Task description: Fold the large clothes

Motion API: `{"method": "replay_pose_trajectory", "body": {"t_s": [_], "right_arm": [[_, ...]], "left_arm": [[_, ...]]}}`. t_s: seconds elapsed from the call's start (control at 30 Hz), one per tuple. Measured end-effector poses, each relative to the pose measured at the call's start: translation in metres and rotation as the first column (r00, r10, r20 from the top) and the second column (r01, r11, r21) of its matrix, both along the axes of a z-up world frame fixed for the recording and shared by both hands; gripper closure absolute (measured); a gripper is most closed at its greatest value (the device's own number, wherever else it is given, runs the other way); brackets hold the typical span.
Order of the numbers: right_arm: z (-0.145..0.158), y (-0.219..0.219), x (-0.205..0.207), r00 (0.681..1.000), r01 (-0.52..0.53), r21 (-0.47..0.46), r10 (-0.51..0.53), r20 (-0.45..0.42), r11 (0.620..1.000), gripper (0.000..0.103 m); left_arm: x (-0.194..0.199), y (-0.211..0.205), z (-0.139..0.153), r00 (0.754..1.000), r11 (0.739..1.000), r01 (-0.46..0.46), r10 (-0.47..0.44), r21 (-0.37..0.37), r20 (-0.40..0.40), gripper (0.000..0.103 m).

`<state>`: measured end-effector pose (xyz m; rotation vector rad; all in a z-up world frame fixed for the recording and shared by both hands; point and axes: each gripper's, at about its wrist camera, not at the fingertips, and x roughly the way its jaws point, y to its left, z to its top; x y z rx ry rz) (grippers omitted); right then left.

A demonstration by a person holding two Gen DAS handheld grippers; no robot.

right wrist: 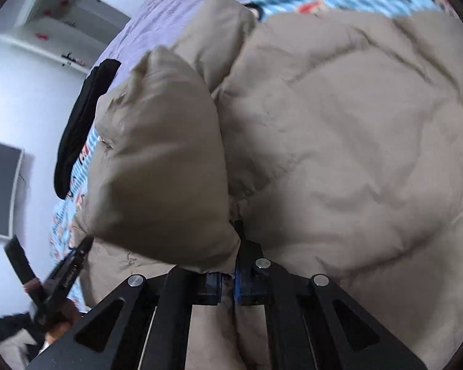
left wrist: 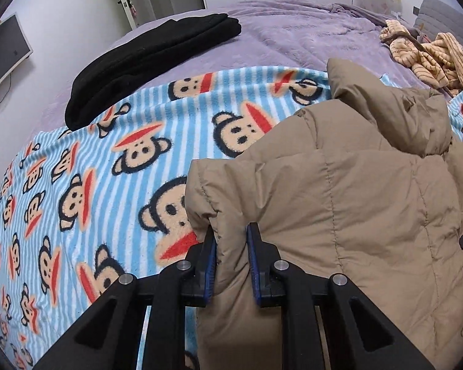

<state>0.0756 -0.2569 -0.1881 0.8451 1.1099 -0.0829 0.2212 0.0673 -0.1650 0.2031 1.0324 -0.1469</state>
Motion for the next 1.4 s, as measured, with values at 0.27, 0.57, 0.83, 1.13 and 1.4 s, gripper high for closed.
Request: {"method": "replay_pose_trajectory", "body": {"t_s": [0.27, 0.57, 0.83, 1.13, 1.4], "right_arm": [[0.045, -0.025, -0.039, 0.999, 0.046, -0.068, -0.046, -0.009, 0.997, 0.078], [0.046, 0.003, 0.020, 0.978, -0.187, -0.290, 0.206, 0.039, 0.939, 0.080], [0.011, -0.020, -0.015, 0.992, -0.123, -0.211, 0.122, -0.015, 0.970, 0.102], [0.039, -0.054, -0.061, 0.998, 0.033, -0.156, -0.040, -0.039, 0.987, 0.095], [0.037, -0.070, -0.130, 0.992, 0.091, -0.030, -0.093, -0.081, 0.995, 0.095]], "left_arm": [[-0.010, 0.051, 0.054, 0.995, 0.972, -0.094, 0.096, -0.216, -0.001, 0.083], [-0.025, 0.003, -0.018, 0.994, 0.997, -0.071, 0.067, -0.039, -0.086, 0.083], [-0.028, -0.001, -0.023, 0.997, 1.000, -0.026, 0.027, 0.014, -0.066, 0.082], [-0.062, -0.005, 0.024, 0.994, 0.999, -0.017, 0.014, -0.027, -0.107, 0.082], [-0.112, -0.043, 0.036, 0.988, 0.997, 0.020, -0.031, -0.071, -0.152, 0.082]]}}
